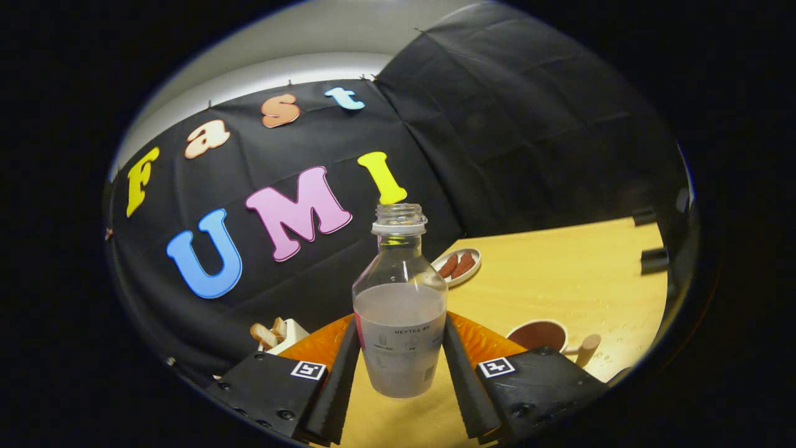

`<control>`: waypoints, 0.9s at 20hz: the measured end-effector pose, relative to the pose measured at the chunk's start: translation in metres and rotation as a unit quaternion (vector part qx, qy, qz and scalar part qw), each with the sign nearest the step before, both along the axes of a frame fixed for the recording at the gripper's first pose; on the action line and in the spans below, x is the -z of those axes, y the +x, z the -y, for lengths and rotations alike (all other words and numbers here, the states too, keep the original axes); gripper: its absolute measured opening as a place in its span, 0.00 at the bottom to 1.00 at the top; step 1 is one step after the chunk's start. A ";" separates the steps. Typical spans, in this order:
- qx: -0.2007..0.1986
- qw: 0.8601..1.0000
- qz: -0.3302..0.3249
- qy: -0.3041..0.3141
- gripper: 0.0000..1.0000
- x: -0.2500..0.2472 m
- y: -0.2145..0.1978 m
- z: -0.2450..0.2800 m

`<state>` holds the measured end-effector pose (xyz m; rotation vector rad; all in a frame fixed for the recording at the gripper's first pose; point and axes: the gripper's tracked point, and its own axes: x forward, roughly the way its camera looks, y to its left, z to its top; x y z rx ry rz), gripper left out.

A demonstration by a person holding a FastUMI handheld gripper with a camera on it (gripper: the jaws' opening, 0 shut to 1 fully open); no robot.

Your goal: Take the bottle from table, then pour the juice into the cup, finally place the bottle on the coaster

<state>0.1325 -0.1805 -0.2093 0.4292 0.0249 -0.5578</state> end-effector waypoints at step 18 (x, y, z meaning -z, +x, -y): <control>-0.048 0.969 -0.103 -0.217 0.75 0.076 0.140 -0.022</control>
